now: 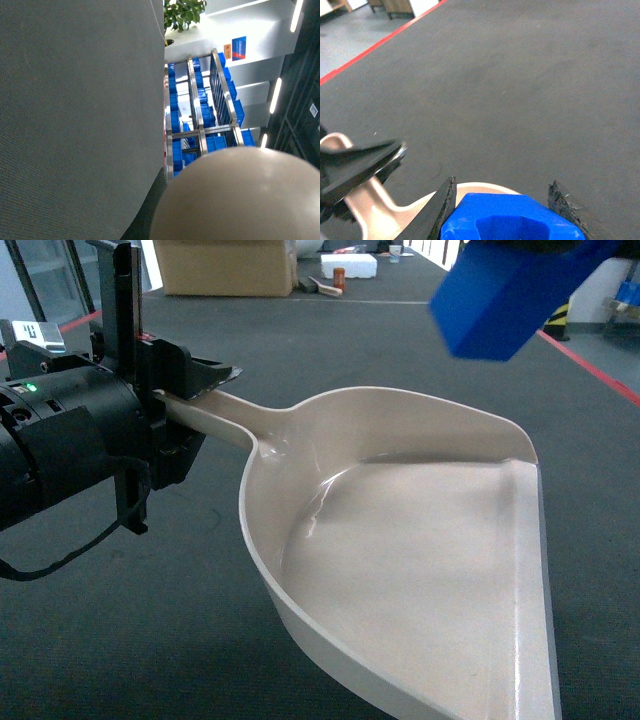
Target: Place part in tray to right shelf
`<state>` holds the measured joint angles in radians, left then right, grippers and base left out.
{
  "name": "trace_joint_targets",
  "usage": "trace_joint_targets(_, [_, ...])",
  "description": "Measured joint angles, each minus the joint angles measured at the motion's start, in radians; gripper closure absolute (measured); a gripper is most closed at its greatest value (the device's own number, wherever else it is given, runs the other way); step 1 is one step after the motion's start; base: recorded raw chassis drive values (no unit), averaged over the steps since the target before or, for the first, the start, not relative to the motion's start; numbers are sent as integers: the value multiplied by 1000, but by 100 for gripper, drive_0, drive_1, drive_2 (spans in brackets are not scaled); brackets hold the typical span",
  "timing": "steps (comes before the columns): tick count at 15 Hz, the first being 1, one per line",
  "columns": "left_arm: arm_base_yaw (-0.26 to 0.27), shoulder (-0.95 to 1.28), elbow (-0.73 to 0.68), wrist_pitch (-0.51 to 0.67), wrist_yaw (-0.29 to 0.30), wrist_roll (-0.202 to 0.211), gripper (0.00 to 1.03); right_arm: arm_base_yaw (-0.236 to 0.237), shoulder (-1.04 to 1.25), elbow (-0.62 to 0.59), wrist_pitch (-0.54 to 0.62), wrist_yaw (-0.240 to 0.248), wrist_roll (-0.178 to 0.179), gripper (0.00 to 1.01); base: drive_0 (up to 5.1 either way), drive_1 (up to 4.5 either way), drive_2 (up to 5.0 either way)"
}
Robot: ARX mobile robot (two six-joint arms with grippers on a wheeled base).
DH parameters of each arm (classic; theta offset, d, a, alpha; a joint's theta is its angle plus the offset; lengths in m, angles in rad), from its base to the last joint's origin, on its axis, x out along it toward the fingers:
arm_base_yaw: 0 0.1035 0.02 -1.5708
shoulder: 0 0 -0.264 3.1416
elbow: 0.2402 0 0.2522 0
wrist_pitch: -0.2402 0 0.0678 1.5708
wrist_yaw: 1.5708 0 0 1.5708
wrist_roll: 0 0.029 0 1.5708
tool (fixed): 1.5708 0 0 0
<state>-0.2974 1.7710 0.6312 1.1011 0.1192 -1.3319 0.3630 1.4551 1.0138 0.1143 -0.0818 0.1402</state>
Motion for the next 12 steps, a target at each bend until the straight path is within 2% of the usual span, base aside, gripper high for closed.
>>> trace_joint_targets(2, [0, 0, 0, 0, 0, 0, 88, 119, 79, -43, 31, 13, -2, 55, 0, 0, 0])
trace_joint_targets(3, [0, 0, 0, 0, 0, 0, 88, 140, 121, -59, 78, 21, -10, 54, 0, 0, 0])
trace_joint_targets(5, [1, 0, 0, -2, -3, 5, 88, 137, 147, -87, 156, 64, -12, 29, 0, 0, 0])
trace_joint_targets(7, [0, 0, 0, 0, -1, 5, 88, 105, 70, -141, 237, 97, -23, 5, 0, 0, 0])
trace_joint_targets(8, [0, 0, 0, -1, 0, 4, 88, 84, 6, -177, 262, 119, -36, 2, 0, 0, 0])
trace_joint_targets(9, [0, 0, 0, -1, 0, 5, 88, 47, -82, -227, 284, 144, -60, 4, 0, 0, 0])
trace_joint_targets(11, [0, 0, 0, -1, -2, 5, 88, -56, -243, -383, 380, 226, -134, 3, 0, 0, 0])
trace_joint_targets(12, [0, 0, 0, -2, 0, 6, 88, -119, -298, -487, 483, 278, -197, 3, 0, 0, 0])
